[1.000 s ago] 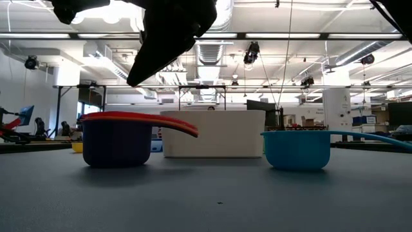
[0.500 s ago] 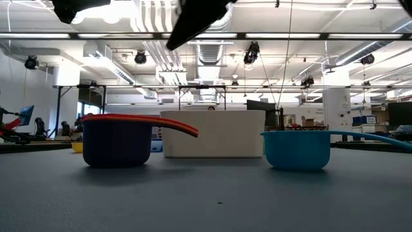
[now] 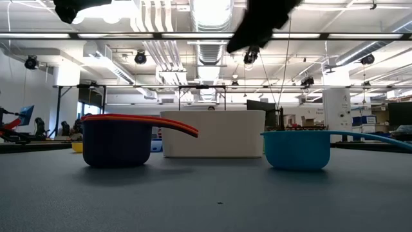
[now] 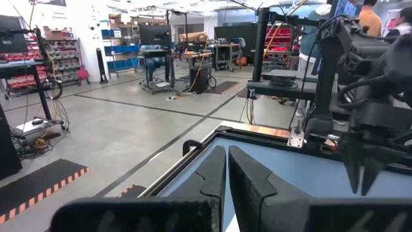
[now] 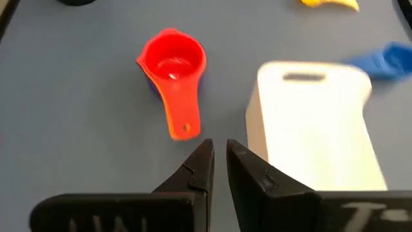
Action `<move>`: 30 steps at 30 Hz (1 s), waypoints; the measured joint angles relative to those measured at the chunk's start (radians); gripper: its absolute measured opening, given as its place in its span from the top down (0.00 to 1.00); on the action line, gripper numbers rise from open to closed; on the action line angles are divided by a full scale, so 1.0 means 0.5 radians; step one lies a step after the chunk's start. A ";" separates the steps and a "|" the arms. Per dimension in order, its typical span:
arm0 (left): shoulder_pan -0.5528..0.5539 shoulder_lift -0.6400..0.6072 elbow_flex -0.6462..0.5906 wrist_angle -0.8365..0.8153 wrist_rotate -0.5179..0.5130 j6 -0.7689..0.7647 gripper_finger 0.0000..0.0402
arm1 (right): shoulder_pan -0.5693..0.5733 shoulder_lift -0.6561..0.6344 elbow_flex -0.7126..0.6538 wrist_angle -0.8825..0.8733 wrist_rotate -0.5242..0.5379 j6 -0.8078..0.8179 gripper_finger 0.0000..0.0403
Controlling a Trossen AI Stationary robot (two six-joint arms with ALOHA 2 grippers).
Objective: Nest measuring cups in basket
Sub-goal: Stack the light blue measuring cup on the red measuring cup
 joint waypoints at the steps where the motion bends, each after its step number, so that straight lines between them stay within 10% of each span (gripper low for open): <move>1: 0.000 0.000 0.000 0.000 0.000 -0.001 1.00 | 0.008 -0.055 -0.078 0.028 0.007 0.061 0.92; 12: 0.000 0.000 0.000 0.002 0.000 -0.002 1.00 | 0.249 -0.331 -0.615 0.083 0.221 0.738 0.92; 30: 0.000 0.000 0.000 0.002 0.000 -0.002 1.00 | 0.781 -0.111 -0.647 0.165 0.860 1.329 0.92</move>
